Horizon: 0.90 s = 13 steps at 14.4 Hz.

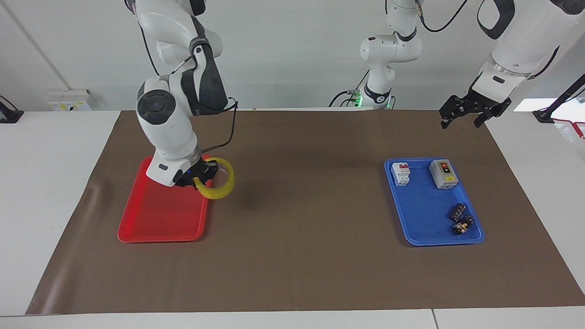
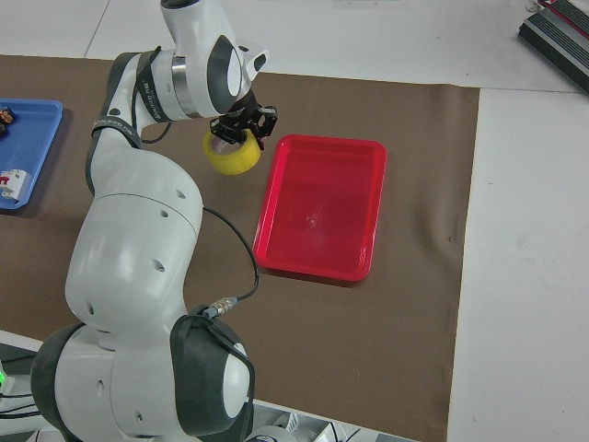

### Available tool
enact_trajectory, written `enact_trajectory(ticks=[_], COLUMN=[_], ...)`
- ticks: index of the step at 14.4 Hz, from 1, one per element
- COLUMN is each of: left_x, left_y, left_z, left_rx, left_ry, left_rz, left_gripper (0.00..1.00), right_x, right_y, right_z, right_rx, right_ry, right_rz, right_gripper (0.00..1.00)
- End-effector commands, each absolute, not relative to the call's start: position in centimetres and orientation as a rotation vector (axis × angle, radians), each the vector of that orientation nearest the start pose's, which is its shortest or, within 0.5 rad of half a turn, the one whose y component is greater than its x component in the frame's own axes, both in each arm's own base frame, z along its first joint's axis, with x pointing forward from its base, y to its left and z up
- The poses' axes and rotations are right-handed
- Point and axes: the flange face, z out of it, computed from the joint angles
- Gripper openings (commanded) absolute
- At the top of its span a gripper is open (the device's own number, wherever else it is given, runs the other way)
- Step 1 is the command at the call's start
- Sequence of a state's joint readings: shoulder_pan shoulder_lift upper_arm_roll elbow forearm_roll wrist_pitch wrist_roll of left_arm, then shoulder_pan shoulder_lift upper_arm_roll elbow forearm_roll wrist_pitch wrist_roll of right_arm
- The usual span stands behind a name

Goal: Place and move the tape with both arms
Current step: 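Carry the yellow tape with the right gripper into the red tray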

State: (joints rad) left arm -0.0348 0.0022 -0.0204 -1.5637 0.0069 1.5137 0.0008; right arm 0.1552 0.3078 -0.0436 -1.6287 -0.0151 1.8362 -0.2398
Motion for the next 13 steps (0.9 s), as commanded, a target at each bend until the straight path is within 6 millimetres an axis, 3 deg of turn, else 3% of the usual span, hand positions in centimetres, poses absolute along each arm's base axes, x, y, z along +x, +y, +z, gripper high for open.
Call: enact_trajectory(ticks=[1, 4, 7, 10, 13], left_x=[54.0, 54.0, 54.0, 54.0, 54.0], left_y=[-2.8, -2.8, -2.8, -2.8, -2.8], left_z=[62.5, 62.5, 62.5, 62.5, 62.5], left_rx=[-3.152, -3.153, -3.152, -3.153, -3.153], left_ry=[0.102, 0.100, 0.102, 0.100, 0.100], left_rz=[0.092, 0.092, 0.092, 0.092, 0.092], left_gripper=[1.00, 1.00, 1.00, 1.00, 1.00], right_x=[61.1, 58.7, 56.9, 55.5, 55.3], right_y=[1.7, -2.9, -4.9, -5.6, -5.9], right_z=[41.2, 37.9, 35.7, 33.9, 33.1], right_rx=[-3.077, -3.067, -3.063, -3.071, -3.083], right_ry=[-0.708, -0.760, -0.795, -0.815, -0.802], right_rz=[0.099, 0.044, 0.010, -0.057, -0.103], right_gripper=[0.00, 0.00, 0.00, 0.00, 0.00])
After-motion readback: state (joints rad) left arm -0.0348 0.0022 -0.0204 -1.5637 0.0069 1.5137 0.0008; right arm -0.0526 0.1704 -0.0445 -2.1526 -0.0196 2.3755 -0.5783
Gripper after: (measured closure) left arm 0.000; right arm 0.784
